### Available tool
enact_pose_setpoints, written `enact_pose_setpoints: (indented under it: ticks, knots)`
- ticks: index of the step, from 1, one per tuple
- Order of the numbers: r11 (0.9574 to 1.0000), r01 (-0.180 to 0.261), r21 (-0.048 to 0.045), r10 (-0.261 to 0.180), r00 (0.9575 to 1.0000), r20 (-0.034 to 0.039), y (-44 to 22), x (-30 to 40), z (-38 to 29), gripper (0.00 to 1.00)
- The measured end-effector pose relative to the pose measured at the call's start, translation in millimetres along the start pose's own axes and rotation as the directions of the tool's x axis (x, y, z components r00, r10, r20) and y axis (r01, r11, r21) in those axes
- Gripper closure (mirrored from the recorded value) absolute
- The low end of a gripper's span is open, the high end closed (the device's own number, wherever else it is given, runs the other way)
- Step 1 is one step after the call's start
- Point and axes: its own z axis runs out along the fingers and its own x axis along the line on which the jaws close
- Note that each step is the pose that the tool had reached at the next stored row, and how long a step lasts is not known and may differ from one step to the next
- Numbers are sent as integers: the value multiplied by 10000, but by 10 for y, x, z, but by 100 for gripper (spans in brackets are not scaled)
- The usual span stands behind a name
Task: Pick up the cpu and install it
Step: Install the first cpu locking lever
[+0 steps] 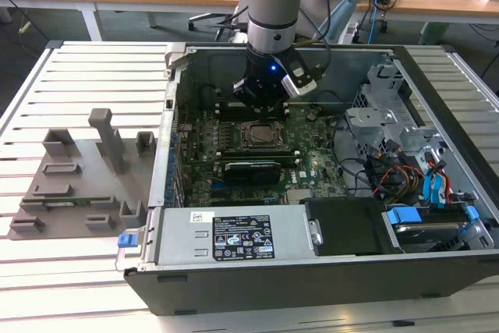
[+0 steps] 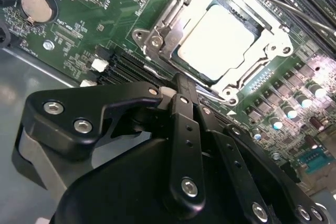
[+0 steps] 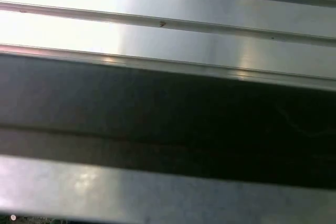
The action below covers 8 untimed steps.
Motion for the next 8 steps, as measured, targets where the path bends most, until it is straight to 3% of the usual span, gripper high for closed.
enact_pose_setpoints:
  ticks: [8]
  knots:
    - [10000, 0, -2, 0, 10000, -21, -21, -70, 45, 89]
